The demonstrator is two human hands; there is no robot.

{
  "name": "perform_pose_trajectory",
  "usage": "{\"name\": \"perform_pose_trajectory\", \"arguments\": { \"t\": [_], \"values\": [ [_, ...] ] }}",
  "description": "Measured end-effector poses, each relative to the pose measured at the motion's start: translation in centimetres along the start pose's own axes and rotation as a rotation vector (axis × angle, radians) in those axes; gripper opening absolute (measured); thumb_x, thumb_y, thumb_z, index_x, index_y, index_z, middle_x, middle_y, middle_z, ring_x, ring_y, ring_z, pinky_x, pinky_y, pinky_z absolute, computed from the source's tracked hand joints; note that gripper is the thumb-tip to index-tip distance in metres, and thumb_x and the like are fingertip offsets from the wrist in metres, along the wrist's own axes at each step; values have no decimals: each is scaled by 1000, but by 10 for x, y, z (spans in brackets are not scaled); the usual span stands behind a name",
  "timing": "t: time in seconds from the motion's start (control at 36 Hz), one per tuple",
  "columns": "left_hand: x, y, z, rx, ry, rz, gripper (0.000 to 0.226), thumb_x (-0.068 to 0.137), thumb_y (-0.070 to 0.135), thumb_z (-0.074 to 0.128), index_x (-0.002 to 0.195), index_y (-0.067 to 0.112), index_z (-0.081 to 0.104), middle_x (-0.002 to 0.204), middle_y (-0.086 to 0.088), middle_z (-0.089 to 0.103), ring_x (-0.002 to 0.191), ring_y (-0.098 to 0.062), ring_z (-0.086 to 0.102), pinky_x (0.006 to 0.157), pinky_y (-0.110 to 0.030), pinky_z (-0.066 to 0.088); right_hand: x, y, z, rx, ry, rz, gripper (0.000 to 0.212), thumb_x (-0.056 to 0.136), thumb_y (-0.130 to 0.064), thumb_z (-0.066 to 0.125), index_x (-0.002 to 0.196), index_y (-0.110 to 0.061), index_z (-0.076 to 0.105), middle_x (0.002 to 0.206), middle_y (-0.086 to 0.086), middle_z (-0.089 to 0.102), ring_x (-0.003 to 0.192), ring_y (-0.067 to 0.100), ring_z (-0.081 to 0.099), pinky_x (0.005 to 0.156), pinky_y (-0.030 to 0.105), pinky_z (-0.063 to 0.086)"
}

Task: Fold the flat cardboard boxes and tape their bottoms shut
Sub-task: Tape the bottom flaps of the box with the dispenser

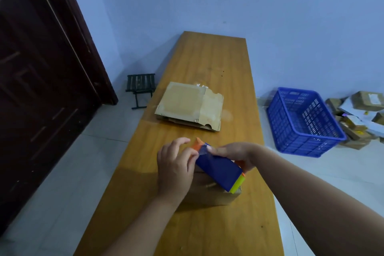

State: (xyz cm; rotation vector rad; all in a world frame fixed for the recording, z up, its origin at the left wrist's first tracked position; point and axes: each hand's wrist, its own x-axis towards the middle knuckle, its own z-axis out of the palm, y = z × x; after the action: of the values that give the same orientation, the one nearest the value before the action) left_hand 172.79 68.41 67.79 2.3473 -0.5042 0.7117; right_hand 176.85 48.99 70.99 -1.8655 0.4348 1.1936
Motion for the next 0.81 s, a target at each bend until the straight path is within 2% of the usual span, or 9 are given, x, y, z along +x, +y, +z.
{"name": "perform_pose_trajectory", "arguments": {
  "t": [0.08, 0.17, 0.28, 0.36, 0.44, 0.53, 0.67, 0.75, 0.81],
  "values": [
    [7, 1, -3, -190, -58, -198, 8, 83, 14, 67, 79, 19, 62, 108, 8, 58, 104, -6, 44, 85, -19, 41, -4, 0, 4, -19, -69, -62, 114, 31, -83, 74, 127, -26, 50, 127, 9, 60, 115, 31, 59, 102, 52, 44],
    [15, 2, -8, -344, -78, -402, 8, 89, 17, 60, 82, 21, 58, 105, 15, 56, 103, -1, 49, 81, -8, 38, -8, 0, 5, -33, -176, -122, 106, 36, -73, 81, 127, -33, 45, 125, 6, 59, 111, 26, 61, 89, 42, 54],
    [33, -4, -23, -584, 49, -782, 3, 93, 22, 56, 93, 21, 59, 97, 9, 61, 92, -2, 56, 73, -15, 44, -8, 3, 3, -4, -185, -142, 83, 64, -41, 85, 133, -38, 39, 128, 6, 56, 114, 29, 59, 94, 47, 51],
    [41, -13, -35, -607, 111, -834, 5, 93, 19, 55, 90, 19, 59, 90, 3, 63, 84, -9, 59, 65, -19, 43, -9, 5, 2, 49, -130, -155, 82, 69, -29, 80, 137, -32, 35, 128, 10, 55, 112, 31, 60, 86, 42, 55],
    [42, -23, -43, -655, 125, -888, 11, 91, 12, 54, 84, 17, 59, 86, -2, 66, 81, -17, 61, 71, -28, 50, -12, 8, 0, 61, -136, -183, 75, 69, -31, 79, 134, -30, 41, 129, 10, 56, 111, 29, 61, 84, 40, 55],
    [36, -33, -49, -662, 118, -961, 8, 93, 12, 51, 92, 11, 60, 85, -1, 68, 80, -15, 60, 66, -24, 46, -15, 10, -1, 47, -145, -204, 68, 73, -35, 76, 132, -29, 45, 127, 8, 59, 108, 25, 62, 81, 36, 55],
    [23, -50, -56, -738, 125, -1100, 10, 95, 11, 49, 95, 11, 59, 85, -4, 70, 76, -15, 60, 64, -24, 44, -17, 5, 3, -85, 55, -243, 67, 75, -52, 73, 133, -25, 51, 119, 5, 66, 106, 24, 64, 91, 41, 54],
    [13, -57, -55, -777, 106, -1185, 12, 96, 11, 49, 91, 12, 59, 86, -7, 71, 82, -19, 64, 66, -26, 47, -23, -1, 13, -363, 228, -311, 42, 94, -49, 50, 130, -29, 53, 115, -1, 65, 102, 19, 61, 93, 39, 49],
    [6, -59, -56, -783, 112, -1216, 12, 97, 10, 48, 91, 12, 59, 87, -8, 70, 84, -21, 65, 70, -28, 50, -21, 0, 20, -562, 415, -352, 40, 98, -50, 38, 134, -34, 48, 115, -6, 59, 99, 14, 56, 90, 35, 45]
  ]
}}
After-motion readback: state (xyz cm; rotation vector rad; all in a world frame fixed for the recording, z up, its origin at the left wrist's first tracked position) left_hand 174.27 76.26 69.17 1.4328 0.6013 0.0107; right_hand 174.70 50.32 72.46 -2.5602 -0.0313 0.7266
